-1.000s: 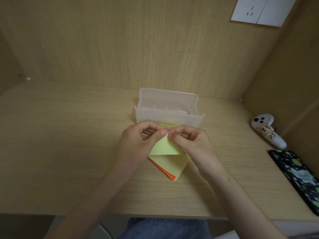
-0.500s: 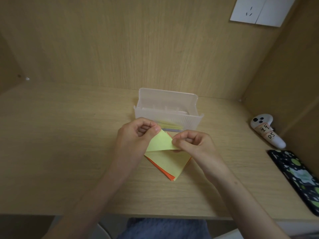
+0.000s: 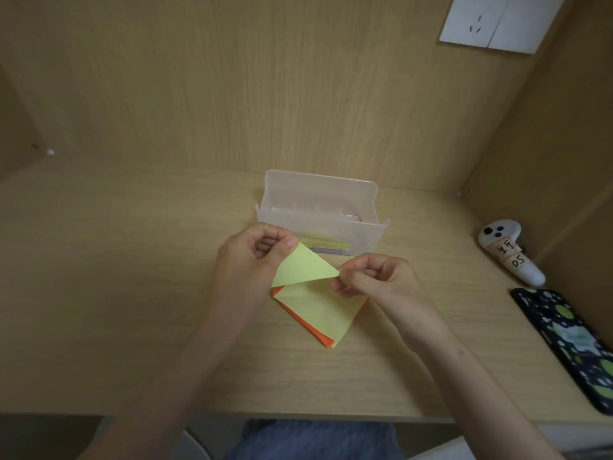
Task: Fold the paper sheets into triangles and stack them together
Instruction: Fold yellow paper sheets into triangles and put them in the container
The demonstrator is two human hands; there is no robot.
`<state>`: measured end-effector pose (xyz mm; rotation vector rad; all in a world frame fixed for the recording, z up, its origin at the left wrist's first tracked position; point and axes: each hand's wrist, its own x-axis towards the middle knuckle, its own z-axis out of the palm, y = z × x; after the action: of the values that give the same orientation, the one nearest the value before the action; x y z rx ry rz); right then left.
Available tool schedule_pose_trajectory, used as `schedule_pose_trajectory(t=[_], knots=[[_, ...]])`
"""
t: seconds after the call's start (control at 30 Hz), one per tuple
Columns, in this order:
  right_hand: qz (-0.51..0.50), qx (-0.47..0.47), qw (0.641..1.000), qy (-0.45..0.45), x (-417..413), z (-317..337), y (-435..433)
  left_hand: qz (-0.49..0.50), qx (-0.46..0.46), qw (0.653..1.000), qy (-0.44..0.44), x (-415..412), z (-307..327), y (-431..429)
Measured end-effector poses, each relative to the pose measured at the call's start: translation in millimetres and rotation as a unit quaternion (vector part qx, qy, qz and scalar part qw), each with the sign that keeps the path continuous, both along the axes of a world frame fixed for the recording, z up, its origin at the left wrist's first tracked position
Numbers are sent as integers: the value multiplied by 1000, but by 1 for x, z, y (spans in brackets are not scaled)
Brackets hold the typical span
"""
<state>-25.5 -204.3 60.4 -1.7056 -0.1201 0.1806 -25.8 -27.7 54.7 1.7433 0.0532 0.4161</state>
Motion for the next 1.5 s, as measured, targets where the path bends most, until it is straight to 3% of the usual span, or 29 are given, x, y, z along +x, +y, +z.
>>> schedule_pose_trajectory(t=[0.13,0.3,0.5,0.77,1.17,1.37,1.5], knots=[[-26,-21,999,0,1,-1,-6,28,-10,1000,-10,3,5,11],[-59,60,996,-37,5,10,-1,-47,26,999,-2,2,7,8],[23,-14,998,-58,6,18,17,-77,4,997,-8,-3,3,-4],[-32,-13,998,-60,6,11,15,-112,-23,993,19,-6,0,1],[-72,-6,995,-74,8,4,12,-109,-4,992,61,-10,-4,9],[-148,41,985,-85,21,18,-17,-63,22,994,91,-10,-20,34],[-130,18,987,-90,27,23,-21,-53,17,994,89,-4,-21,38]])
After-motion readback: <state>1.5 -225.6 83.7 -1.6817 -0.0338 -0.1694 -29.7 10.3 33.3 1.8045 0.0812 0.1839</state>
